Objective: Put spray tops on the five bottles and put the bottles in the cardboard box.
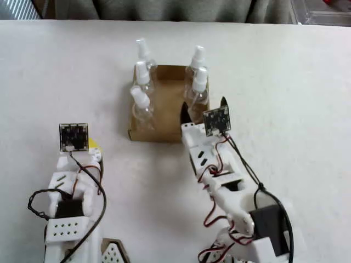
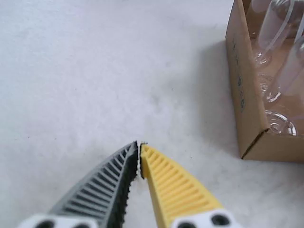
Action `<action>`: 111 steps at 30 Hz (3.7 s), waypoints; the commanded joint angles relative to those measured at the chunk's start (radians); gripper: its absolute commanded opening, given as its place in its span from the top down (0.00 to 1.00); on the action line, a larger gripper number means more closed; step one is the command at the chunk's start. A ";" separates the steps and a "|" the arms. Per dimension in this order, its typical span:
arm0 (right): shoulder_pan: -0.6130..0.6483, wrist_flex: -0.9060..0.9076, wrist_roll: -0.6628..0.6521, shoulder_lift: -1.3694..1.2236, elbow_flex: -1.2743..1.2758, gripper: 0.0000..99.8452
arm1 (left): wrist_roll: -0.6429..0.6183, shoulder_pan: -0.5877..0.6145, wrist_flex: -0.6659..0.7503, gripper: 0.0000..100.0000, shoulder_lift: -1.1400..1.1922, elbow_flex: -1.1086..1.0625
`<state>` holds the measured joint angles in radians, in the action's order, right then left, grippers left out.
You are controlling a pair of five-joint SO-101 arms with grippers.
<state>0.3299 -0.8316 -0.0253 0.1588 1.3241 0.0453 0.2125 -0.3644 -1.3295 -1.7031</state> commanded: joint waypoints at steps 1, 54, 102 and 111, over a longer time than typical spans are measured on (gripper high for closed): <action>-0.004 0.054 -0.060 0.110 0.009 0.66 | 0.008 0.004 0.026 0.98 0.007 0.003; -0.409 1.442 -0.064 1.438 0.253 0.95 | 0.008 0.004 0.026 0.98 0.007 0.003; -0.312 2.095 -0.074 1.630 0.367 0.95 | 0.005 0.004 0.008 0.98 0.001 0.003; -0.312 2.095 -0.074 1.630 0.367 0.95 | 0.003 -0.047 -0.227 0.98 0.001 0.186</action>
<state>0.0061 1.2582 -0.0974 1.7745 1.6817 0.0453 0.1926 -0.4795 -1.3295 -1.6402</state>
